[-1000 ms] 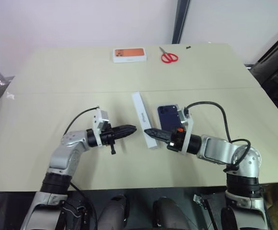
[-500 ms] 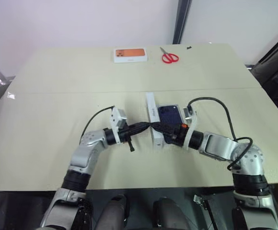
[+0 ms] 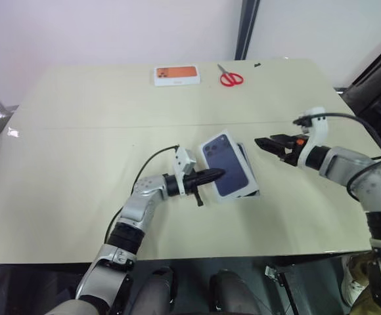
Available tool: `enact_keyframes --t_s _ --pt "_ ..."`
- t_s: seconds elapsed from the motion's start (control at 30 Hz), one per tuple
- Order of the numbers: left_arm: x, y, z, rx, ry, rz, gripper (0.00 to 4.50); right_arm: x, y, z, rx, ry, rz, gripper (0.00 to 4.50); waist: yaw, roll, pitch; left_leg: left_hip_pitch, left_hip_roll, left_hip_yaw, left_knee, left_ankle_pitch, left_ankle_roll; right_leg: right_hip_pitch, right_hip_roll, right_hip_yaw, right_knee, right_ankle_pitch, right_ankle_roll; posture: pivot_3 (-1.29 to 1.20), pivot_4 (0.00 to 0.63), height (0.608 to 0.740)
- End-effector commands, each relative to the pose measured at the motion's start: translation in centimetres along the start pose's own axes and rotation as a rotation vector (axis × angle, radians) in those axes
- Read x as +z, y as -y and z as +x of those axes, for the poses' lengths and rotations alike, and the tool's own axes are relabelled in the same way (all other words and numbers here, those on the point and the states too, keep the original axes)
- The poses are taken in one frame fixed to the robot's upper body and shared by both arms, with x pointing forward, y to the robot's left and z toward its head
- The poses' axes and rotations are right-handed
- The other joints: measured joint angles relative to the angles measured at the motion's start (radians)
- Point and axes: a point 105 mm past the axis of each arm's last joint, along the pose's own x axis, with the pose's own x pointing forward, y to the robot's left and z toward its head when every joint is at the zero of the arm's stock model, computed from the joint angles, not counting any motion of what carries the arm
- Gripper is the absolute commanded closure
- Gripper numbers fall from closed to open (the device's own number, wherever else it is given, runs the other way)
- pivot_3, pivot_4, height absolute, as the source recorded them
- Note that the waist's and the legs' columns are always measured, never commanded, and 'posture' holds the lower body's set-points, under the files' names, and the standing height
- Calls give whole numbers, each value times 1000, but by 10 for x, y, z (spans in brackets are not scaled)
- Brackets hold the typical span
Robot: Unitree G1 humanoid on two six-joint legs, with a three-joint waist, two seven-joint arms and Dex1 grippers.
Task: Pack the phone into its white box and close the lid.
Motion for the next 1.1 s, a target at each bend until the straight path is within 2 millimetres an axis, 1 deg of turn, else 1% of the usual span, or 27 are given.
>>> enact_keyframes --t_s 0.03,0.07,0.13,0.2,0.23,0.37,0.43,0.57,0.7,0.83,1.0,1.1 --pt "12 -3 -8 12 5 52 4500 -1 -12 3 2 18 -213 1884 0 0 0 0 0 0 0 0 0 0 0 0 0 0 0 0 150 734" --pt "14 -5 -12 19 3 56 4500 -2 -11 4 -7 22 -239 2443 1 0 0 0 0 0 0 0 0 0 0 0 0 0 0 0 150 734" --pt "16 -8 -20 37 -17 62 4500 -4 -10 6 -30 21 -302 3315 2 0 0 0 0 0 1 0 0 0 0 0 0 0 0 0 150 734" --pt "13 -11 -26 55 -52 72 4500 -7 -12 7 -22 14 -338 4289 3 0 0 0 0 0 1 0 -1 0 0 0 0 0 0 0 150 734" --pt "10 -13 -30 65 -73 69 4500 -9 -13 8 -17 9 -366 4453 4 0 0 0 0 0 1 0 -1 0 0 0 0 0 0 0 150 734" --pt "-8 -20 -45 117 -180 1 4500 -12 -19 10 10 5 -426 4453 5 0 0 0 0 -1 1 0 -1 0 0 0 0 0 0 0 150 734" --pt "-12 -23 -46 141 -188 -23 4500 -13 -20 9 22 6 -420 4453 6 0 0 0 0 -1 1 0 -1 0 0 0 0 0 0 0 150 734" --pt "-17 -20 -35 134 -192 -86 4500 -22 -23 9 42 -40 -505 4453 8 0 0 0 -1 -1 1 0 -1 0 -1 0 0 0 0 0 150 734" --pt "-24 -17 -20 108 -241 -64 4500 -20 -29 10 62 -18 -511 4453 7 0 0 0 -1 -1 2 0 -1 1 -1 0 0 0 0 0 150 734" --pt "-17 -14 -5 83 -221 -36 4500 -19 -32 9 76 -9 -504 4453 8 0 0 0 -1 -1 2 1 -2 1 -1 0 0 0 0 0 150 734" --pt "-16 -10 1 57 -213 -44 4500 -14 -35 5 88 23 -483 4453 7 0 0 0 -1 -1 2 1 -2 1 -1 0 0 0 0 0 150 734" --pt "-15 -9 5 50 -212 -12 4500 -13 -36 2 97 36 -473 4453 9 0 0 0 -1 -1 2 1 -2 1 -1 0 0 0 0 0 150 734"
